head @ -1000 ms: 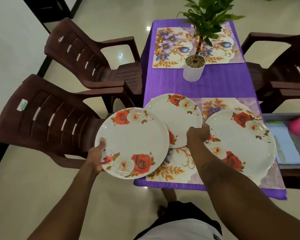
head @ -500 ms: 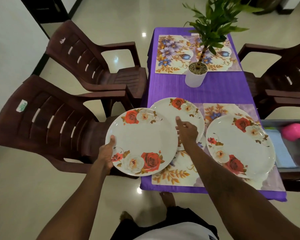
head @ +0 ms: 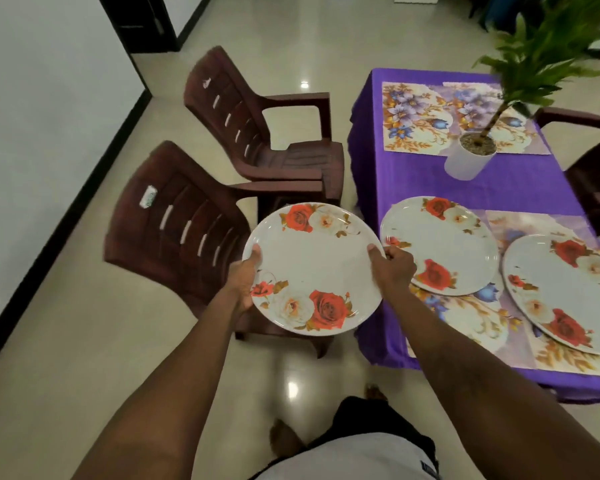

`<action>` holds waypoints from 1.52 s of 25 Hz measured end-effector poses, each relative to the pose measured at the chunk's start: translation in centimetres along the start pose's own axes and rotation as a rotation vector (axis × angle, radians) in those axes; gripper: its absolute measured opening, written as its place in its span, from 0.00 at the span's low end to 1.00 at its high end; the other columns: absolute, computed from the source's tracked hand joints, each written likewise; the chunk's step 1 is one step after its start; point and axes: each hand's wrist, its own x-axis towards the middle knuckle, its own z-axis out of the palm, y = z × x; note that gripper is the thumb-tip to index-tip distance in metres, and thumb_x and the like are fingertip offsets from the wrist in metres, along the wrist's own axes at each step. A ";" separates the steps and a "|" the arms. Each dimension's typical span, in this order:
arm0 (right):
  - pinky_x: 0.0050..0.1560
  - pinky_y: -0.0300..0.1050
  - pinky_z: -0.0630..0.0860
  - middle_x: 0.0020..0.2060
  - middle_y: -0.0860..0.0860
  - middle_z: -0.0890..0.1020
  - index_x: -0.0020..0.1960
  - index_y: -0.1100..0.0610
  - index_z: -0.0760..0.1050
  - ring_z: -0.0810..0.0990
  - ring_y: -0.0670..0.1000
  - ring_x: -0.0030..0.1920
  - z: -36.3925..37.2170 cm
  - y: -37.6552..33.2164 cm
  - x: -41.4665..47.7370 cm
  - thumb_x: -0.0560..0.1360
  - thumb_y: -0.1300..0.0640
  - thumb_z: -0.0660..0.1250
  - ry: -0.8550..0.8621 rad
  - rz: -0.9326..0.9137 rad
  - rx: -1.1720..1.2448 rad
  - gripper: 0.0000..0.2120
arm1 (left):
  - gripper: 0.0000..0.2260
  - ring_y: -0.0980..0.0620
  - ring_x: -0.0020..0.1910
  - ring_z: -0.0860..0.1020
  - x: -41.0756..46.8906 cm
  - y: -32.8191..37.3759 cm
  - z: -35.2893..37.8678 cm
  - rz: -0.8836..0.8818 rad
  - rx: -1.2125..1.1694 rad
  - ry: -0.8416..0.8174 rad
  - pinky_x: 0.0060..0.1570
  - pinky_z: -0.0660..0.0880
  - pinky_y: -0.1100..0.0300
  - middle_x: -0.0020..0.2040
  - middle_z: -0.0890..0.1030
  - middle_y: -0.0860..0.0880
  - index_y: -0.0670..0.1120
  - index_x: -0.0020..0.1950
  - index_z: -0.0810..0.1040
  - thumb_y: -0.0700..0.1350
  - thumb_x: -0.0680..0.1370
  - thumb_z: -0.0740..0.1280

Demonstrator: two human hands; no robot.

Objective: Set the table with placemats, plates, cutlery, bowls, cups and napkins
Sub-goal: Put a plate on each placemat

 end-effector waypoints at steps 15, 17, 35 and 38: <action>0.41 0.47 0.84 0.38 0.47 0.84 0.42 0.51 0.81 0.85 0.49 0.39 22.1 -15.6 -1.1 0.76 0.48 0.74 -0.098 0.048 0.171 0.08 | 0.21 0.36 0.55 0.85 10.8 15.5 -19.8 0.086 0.007 -0.005 0.59 0.79 0.35 0.57 0.86 0.39 0.41 0.67 0.78 0.56 0.85 0.62; 0.42 0.47 0.84 0.38 0.48 0.85 0.42 0.52 0.81 0.86 0.50 0.40 24.6 -18.0 -0.5 0.75 0.49 0.75 -0.080 0.065 0.195 0.08 | 0.20 0.37 0.55 0.85 12.9 18.6 -21.3 0.083 0.043 -0.018 0.59 0.79 0.34 0.57 0.86 0.40 0.43 0.66 0.78 0.57 0.84 0.62; 0.45 0.47 0.83 0.36 0.45 0.86 0.39 0.51 0.84 0.84 0.50 0.41 42.2 -32.1 0.6 0.72 0.44 0.74 0.253 0.216 0.395 0.11 | 0.20 0.39 0.52 0.86 31.5 39.7 -31.3 -0.022 0.161 -0.333 0.46 0.84 0.44 0.58 0.85 0.39 0.44 0.68 0.76 0.57 0.86 0.58; 0.46 0.48 0.84 0.36 0.45 0.86 0.38 0.52 0.84 0.84 0.51 0.42 46.1 -34.4 0.3 0.72 0.44 0.74 0.316 0.252 0.414 0.12 | 0.23 0.40 0.50 0.86 34.6 43.7 -33.0 -0.041 0.187 -0.397 0.47 0.83 0.46 0.58 0.85 0.39 0.45 0.67 0.77 0.60 0.86 0.55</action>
